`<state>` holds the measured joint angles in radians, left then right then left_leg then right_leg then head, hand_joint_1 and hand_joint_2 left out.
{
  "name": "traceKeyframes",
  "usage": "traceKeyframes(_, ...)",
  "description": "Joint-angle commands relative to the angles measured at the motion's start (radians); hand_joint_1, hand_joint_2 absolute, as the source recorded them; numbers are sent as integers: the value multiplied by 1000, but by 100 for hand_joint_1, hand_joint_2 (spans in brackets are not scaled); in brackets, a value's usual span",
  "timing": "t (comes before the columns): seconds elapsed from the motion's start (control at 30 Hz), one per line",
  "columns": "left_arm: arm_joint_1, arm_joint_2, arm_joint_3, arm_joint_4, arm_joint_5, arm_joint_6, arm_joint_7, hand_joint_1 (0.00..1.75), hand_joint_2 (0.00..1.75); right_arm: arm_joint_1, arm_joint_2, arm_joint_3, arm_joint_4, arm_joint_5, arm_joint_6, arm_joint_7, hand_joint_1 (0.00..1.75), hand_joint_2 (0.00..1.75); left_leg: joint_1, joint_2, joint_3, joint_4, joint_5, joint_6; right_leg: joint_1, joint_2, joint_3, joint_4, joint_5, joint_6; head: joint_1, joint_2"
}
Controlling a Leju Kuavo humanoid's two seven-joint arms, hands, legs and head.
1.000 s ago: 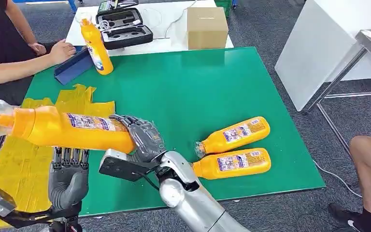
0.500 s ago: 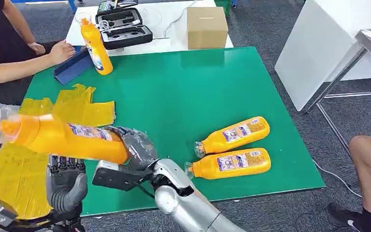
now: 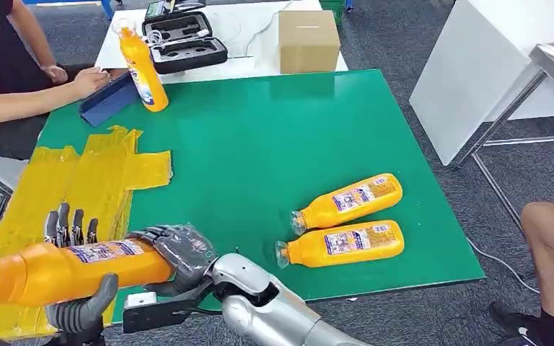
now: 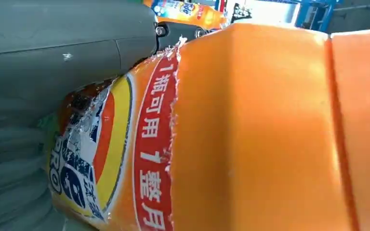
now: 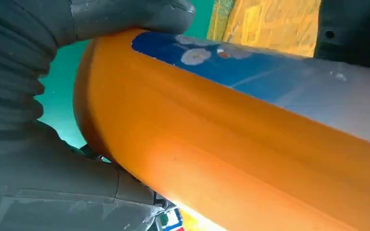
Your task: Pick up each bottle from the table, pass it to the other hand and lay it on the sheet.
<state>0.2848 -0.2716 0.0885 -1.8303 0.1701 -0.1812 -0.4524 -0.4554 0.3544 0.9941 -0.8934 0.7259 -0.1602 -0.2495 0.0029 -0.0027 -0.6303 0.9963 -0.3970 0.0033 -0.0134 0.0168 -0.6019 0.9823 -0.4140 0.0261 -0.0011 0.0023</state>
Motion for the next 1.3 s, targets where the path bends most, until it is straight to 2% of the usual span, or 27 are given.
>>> traceKeyframes(0.03, -104, 8, -19, 13, -106, 60, 8, 0, 175, 46, -35, 165, 56, 30, 65, -25, 164, 175, 2, -6, 5, -1, -1, -1, 2, -7, 8, -3, -2, -1, 0, 0)
traceKeyframes(0.1, -109, 17, -21, 22, -130, 64, 13, 0, 175, 47, -38, 166, 49, 30, 67, -24, 166, 175, 2, -6, 8, -2, -1, -1, 3, -8, 11, -3, -3, -2, 0, 0)
traceKeyframes(0.13, -112, 24, -25, 32, -149, 66, 19, 0, 175, 49, -40, 167, 44, 32, 67, -21, 168, 175, 1, -5, 4, -2, 0, -1, 1, -6, 6, -2, -1, -1, 0, 0)
traceKeyframes(0.2, -112, 33, -28, 49, -160, 55, 23, 0, 175, 50, -43, 167, 39, 34, 70, -18, 164, 175, 1, -6, 6, -2, 0, -1, 2, -8, 8, -3, -2, -1, 0, 0)
traceKeyframes(0.23, -109, 36, -32, 54, -161, 40, 12, 175, 175, 49, -43, 166, 38, 35, 70, -15, 161, 175, 2, -7, 7, -2, -1, -1, 2, -9, 9, -3, -3, -2, 0, 0)
traceKeyframes(0.3, -105, 32, -30, 56, -161, 31, 2, 175, 175, 46, -45, 161, 38, 34, 68, -11, 159, 175, 1, -5, 4, -2, 0, -1, 1, -7, 6, -2, -2, -1, 0, 0)
traceKeyframes(0.37, -99, 29, -25, 51, -162, 21, -4, 175, 175, 47, -47, 150, 34, 33, 62, -5, 159, 175, 2, -6, 7, -2, -1, -1, 2, -8, 10, -3, -2, -2, 0, 0)
traceKeyframes(0.4, -99, 29, -25, 51, -162, 21, -4, 175, 175, 47, -47, 150, 34, 33, 62, -5, 159, 175, 1, -4, 4, -2, 0, 0, 1, -5, 5, -2, -1, -1, 0, 0)
traceKeyframes(0.83, -99, 29, -25, 51, -162, 21, -4, 175, 175, 47, -47, 150, 34, 33, 62, -5, 159, 175, 1, -5, 4, -2, 0, -1, 1, -6, 6, -2, -1, -1, 0, 0)
traceKeyframes(1.1, -89, 26, -19, 44, -160, -15, -9, 175, 175, 52, -60, 93, -13, 30, 51, 26, 150, 175, 1, -4, 3, -1, 0, 0, 1, -5, 4, -2, -1, -1, 0, 0)
traceKeyframes(1.2, -87, 24, -16, 42, -159, -32, -13, 175, 175, 58, -66, 67, -30, 35, 45, 38, 155, 175, 2, -6, 7, -1, -1, -1, 2, -8, 9, -3, -2, -2, -1, 0)
traceKeyframes(1.27, -85, 23, -16, 41, -161, -36, -16, 175, 175, 62, -72, 51, -42, 42, 33, 46, 152, 175, 1, -6, 5, -1, 0, -1, 2, -7, 6, -2, -2, -1, 0, 0)
traceKeyframes(1.3, -82, 23, -16, 40, -163, -38, -17, 175, 175, 65, -76, 44, -50, 44, 28, 49, 131, 175, 1, -6, 5, -1, -1, -1, 2, -7, 7, -2, -2, -1, -1, 0)
